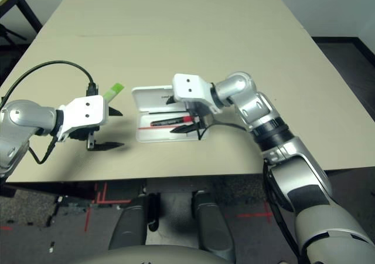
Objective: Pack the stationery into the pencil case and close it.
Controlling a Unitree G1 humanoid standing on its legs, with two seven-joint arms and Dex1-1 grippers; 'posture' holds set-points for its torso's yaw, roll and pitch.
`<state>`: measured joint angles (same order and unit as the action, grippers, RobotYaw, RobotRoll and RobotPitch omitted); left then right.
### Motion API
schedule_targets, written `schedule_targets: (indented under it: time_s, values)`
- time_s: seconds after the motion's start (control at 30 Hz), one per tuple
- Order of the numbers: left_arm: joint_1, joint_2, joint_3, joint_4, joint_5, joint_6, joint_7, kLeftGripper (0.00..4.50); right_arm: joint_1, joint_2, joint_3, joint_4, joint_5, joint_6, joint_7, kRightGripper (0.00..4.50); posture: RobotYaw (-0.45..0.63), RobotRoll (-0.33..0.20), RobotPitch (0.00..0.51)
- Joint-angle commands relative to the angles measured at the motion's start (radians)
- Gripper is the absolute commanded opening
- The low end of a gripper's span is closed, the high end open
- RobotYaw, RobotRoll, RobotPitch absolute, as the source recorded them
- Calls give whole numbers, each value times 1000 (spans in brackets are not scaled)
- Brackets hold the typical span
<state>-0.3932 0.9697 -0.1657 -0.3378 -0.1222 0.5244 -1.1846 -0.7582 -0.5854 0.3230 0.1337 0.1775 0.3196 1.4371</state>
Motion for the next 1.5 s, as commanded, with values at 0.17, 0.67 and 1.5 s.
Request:
schedule_targets:
  time_s: [0.17, 0.67, 1.5]
  values:
    - [28, 22, 21, -9, -12, 7, 9, 4500, 119, -109, -179, -190, 174, 212, -43, 4483, 31, 0, 148]
    - [32, 32, 58, 2, -23, 95, 56, 4500, 400, -258, -464, -569, 452, 470, -262, 4483, -20, 0, 146]
    - [-561, -238, -210, 772, 178, 322, 227, 4500, 381, -281, -328, -549, 428, 439, -320, 4483, -22, 0, 133]
